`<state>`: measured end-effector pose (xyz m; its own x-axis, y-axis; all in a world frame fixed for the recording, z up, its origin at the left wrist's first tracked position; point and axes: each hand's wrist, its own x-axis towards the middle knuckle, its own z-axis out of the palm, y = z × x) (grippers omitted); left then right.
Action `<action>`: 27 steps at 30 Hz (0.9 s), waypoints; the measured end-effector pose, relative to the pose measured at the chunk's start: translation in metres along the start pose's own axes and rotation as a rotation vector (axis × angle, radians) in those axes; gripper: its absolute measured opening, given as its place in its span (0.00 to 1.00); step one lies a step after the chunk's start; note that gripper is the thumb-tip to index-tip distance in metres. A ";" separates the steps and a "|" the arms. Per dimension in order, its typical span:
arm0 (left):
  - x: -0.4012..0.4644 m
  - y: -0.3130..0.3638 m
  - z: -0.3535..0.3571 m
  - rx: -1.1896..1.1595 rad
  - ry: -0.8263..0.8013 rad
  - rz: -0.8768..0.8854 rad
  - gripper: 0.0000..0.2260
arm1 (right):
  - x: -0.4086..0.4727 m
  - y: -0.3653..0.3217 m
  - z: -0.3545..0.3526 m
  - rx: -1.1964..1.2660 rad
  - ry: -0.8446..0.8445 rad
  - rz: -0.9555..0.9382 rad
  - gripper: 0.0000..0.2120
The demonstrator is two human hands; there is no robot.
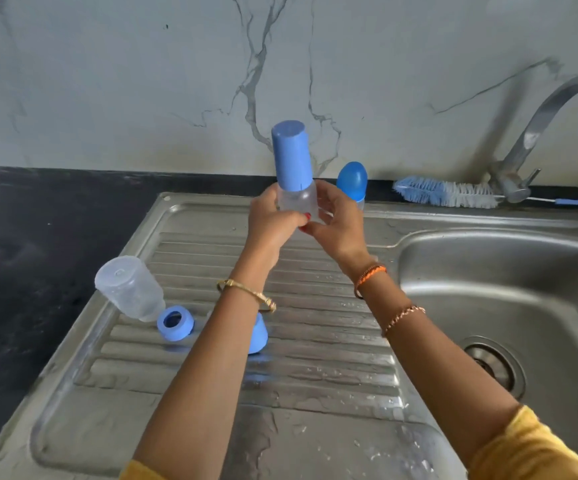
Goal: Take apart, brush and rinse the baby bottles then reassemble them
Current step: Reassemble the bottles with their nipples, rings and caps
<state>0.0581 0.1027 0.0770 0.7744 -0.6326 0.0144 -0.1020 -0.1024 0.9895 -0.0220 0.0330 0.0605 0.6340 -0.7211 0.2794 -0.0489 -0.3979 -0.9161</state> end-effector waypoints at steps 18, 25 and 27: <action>0.070 -0.049 0.006 0.250 0.040 -0.017 0.19 | 0.049 0.066 0.053 -0.241 0.038 0.106 0.28; 0.067 -0.048 0.011 0.283 0.031 -0.035 0.19 | 0.047 0.068 0.055 -0.274 0.012 0.150 0.28; 0.065 -0.048 0.013 0.290 0.023 -0.035 0.19 | 0.046 0.066 0.054 -0.288 0.006 0.161 0.27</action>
<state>0.1058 0.0567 0.0286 0.7940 -0.6078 -0.0122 -0.2469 -0.3407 0.9072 0.0455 0.0043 -0.0024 0.5957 -0.7908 0.1404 -0.3647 -0.4221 -0.8299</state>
